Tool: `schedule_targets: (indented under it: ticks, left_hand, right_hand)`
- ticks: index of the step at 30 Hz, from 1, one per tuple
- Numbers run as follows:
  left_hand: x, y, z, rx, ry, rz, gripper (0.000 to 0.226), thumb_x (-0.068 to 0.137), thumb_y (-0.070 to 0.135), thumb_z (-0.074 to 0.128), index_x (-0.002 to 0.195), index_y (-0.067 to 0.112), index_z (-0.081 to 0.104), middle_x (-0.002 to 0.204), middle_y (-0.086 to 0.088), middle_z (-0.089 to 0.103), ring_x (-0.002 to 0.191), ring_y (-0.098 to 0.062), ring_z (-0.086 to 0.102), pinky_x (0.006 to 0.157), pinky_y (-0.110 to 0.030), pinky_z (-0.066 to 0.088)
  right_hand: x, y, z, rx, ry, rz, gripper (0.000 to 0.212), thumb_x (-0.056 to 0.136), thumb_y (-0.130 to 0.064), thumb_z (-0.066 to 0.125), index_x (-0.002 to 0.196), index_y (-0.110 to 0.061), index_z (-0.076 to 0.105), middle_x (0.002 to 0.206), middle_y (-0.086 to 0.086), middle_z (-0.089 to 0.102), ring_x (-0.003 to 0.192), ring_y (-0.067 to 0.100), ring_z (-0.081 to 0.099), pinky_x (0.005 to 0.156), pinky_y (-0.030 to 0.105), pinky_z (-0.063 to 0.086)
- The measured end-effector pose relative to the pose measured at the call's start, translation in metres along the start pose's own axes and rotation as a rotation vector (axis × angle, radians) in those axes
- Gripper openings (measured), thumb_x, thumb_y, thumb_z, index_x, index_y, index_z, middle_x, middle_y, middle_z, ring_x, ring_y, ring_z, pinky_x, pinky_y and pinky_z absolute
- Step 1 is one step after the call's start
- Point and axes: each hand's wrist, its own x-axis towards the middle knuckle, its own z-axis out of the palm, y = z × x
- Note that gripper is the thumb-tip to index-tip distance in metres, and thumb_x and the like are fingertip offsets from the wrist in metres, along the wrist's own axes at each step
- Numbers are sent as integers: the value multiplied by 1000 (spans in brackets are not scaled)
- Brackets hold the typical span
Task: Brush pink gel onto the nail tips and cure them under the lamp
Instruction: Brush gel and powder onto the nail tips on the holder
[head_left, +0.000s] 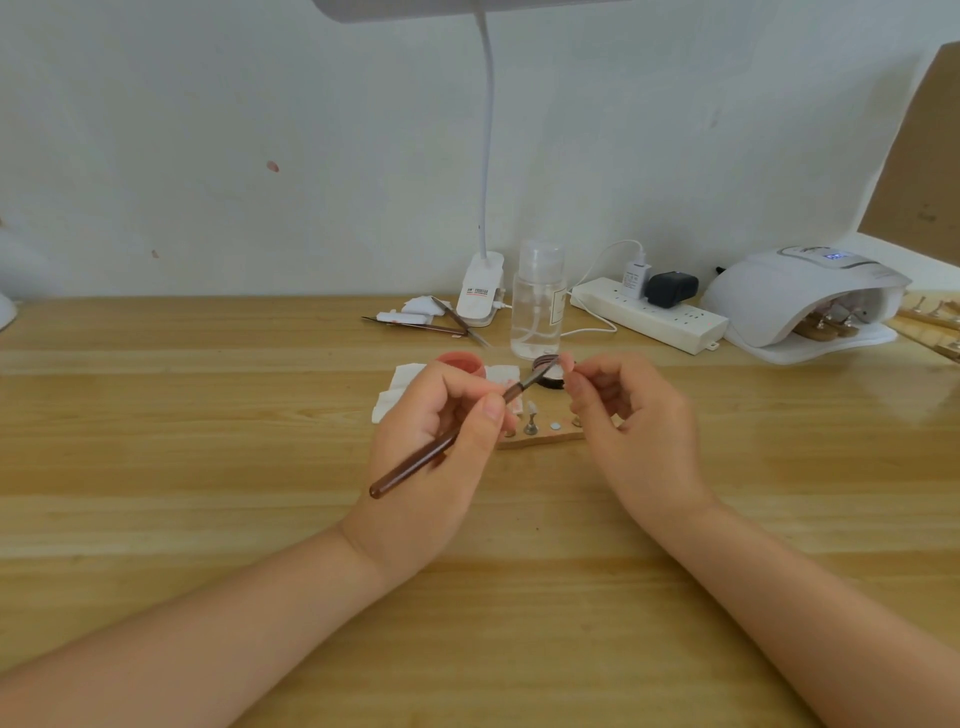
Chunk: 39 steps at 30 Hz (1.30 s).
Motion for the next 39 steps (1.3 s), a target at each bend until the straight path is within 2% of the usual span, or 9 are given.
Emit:
schedule_targets:
  ticks: [3, 6, 10, 12, 19, 22, 25, 30, 39]
  left_hand:
    - [0, 1, 0, 6, -32, -19, 9, 87, 35, 53, 87, 39, 61, 83, 9, 70, 95, -8, 66, 83, -21, 50]
    - [-1, 2, -2, 26, -43, 9, 11, 87, 34, 51, 84, 40, 60, 78, 12, 69, 90, -3, 66, 79, -14, 47]
    - [1, 0, -1, 18, 5, 13, 10, 88, 36, 51, 86, 39, 60, 83, 10, 69, 103, -22, 62, 86, -28, 49]
    - [2, 0, 0, -10, 3, -2, 9, 88, 35, 53, 88, 39, 61, 89, 9, 69, 104, -24, 61, 87, -32, 50]
    - [-1, 1, -1, -11, -52, -9, 9, 86, 32, 51, 83, 28, 59, 77, 12, 68, 92, -2, 65, 90, -21, 48]
    - [0, 2, -3, 2, -11, 9, 12, 85, 34, 49, 81, 39, 60, 75, 13, 66, 96, -14, 60, 85, -22, 47]
    - [2, 0, -3, -31, 35, -1, 11, 86, 33, 50, 81, 36, 60, 79, 6, 67, 102, -27, 60, 78, -21, 47]
    - [7, -9, -4, -91, 153, -64, 5, 87, 19, 51, 85, 17, 56, 75, 9, 68, 75, -2, 62, 70, -13, 47]
    - [9, -11, -2, -107, 221, -113, 8, 86, 19, 49, 83, 15, 55, 69, 10, 67, 67, 0, 61, 65, -12, 47]
  right_hand:
    - [0, 0, 0, -13, -3, 1, 29, 87, -9, 66, 84, -37, 57, 72, -17, 62, 68, 1, 60, 61, 10, 45]
    - [1, 0, 0, -18, -1, 4, 28, 87, -10, 66, 84, -36, 57, 72, -18, 61, 68, -1, 60, 60, 8, 45]
    - [0, 0, -1, -17, -4, 10, 27, 87, -11, 66, 83, -36, 57, 71, -20, 60, 68, -4, 60, 61, 6, 43]
    - [0, 0, -1, -22, -10, 13, 23, 87, -11, 66, 84, -33, 58, 71, -17, 61, 68, -2, 60, 61, 7, 44]
    - [0, 0, -1, 3, -35, 66, 23, 88, -14, 65, 84, -35, 57, 74, -13, 64, 67, 5, 61, 61, 13, 48]
    - [0, -1, -2, 37, -30, 107, 21, 88, -14, 64, 84, -34, 57, 76, -12, 65, 69, 6, 62, 64, 15, 50]
    - [0, -1, -2, 81, -19, 156, 20, 89, -13, 63, 86, -31, 58, 76, -11, 65, 70, 5, 63, 64, 14, 50]
    - [1, -1, -2, 88, -26, 165, 21, 88, -10, 63, 84, -30, 60, 74, -12, 65, 68, 5, 63, 62, 13, 50]
    - [1, 5, 3, -64, -59, 101, 24, 87, -13, 65, 80, -35, 58, 64, -9, 60, 62, 7, 55, 54, 14, 44]
